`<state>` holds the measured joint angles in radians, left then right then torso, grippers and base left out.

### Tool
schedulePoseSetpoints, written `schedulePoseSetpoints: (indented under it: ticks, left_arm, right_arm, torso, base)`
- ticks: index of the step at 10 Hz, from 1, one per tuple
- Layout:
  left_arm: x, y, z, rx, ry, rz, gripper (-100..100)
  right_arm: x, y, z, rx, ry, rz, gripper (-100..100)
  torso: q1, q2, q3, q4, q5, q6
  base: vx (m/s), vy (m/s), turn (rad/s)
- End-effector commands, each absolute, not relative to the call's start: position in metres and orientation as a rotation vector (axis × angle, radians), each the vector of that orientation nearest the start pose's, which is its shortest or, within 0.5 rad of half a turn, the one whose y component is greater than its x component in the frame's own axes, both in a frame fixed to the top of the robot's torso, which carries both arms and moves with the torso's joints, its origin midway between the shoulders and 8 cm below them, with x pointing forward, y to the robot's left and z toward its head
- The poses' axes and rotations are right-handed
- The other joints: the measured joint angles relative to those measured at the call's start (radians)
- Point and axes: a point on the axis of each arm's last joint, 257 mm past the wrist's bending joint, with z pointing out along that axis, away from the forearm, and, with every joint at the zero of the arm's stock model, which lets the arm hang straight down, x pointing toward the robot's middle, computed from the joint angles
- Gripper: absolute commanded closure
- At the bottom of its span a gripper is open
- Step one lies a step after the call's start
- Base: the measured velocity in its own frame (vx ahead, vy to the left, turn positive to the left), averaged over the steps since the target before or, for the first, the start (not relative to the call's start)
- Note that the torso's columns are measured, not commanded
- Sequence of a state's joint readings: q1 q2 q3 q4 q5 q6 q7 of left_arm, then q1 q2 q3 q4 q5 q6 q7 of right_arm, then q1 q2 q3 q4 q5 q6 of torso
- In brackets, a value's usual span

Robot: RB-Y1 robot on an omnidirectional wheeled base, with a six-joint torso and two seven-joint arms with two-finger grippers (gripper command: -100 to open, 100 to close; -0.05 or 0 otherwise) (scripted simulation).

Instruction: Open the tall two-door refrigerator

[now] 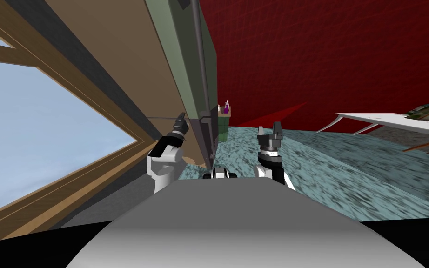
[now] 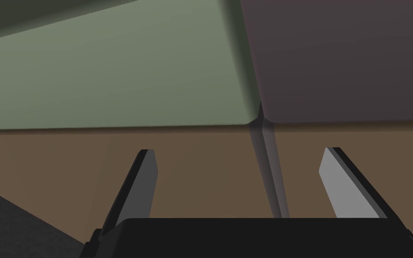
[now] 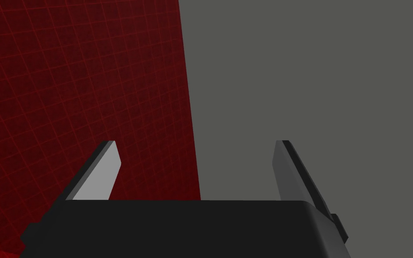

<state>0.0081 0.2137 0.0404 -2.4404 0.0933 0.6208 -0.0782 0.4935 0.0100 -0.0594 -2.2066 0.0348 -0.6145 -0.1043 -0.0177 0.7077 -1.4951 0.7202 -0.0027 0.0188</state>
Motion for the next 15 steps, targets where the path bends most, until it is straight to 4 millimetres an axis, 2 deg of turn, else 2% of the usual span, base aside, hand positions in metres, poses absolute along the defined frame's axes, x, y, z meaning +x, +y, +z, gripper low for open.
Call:
schedulePoseSetpoints:
  ticks: [1, 8, 10, 12, 15]
  left_arm:
    - [0.477, 0.224, 0.024, -0.905, 1.215, -1.180, -100]
    - [0.477, 0.212, 0.028, -0.976, 1.253, -1.213, -100]
    - [0.475, 0.208, 0.031, -0.991, 1.254, -1.230, -100]
    - [0.470, 0.199, 0.040, -1.017, 1.243, -1.275, -100]
    - [0.455, 0.187, 0.062, -1.045, 1.190, -1.368, -100]
  right_arm:
    - [0.336, -0.294, 0.016, 0.633, 0.566, 1.333, 0]
    - [0.336, -0.294, 0.016, 0.633, 0.566, 1.333, 0]
    - [0.336, -0.294, 0.016, 0.633, 0.566, 1.334, 0]
    - [0.336, -0.294, 0.016, 0.633, 0.566, 1.333, 0]
    - [0.336, -0.294, 0.016, 0.633, 0.566, 1.333, 0]
  torso:
    - [-0.001, 0.000, 0.000, 0.001, -0.001, 0.001]
    - [-0.003, 0.001, 0.000, 0.002, -0.002, 0.002]
    - [0.003, -0.001, -0.002, 0.005, -0.001, -0.004]
    - [0.014, -0.001, -0.003, 0.008, 0.001, -0.007]
    - [0.008, 0.005, 0.000, 0.015, -0.003, -0.007]
  base:
    - [0.009, -0.033, 0.041]
    - [-0.003, -0.039, 0.039]
    - [-0.016, -0.077, 0.026]
    - [-0.007, -0.041, 0.038]
    - [0.001, -0.031, 0.040]
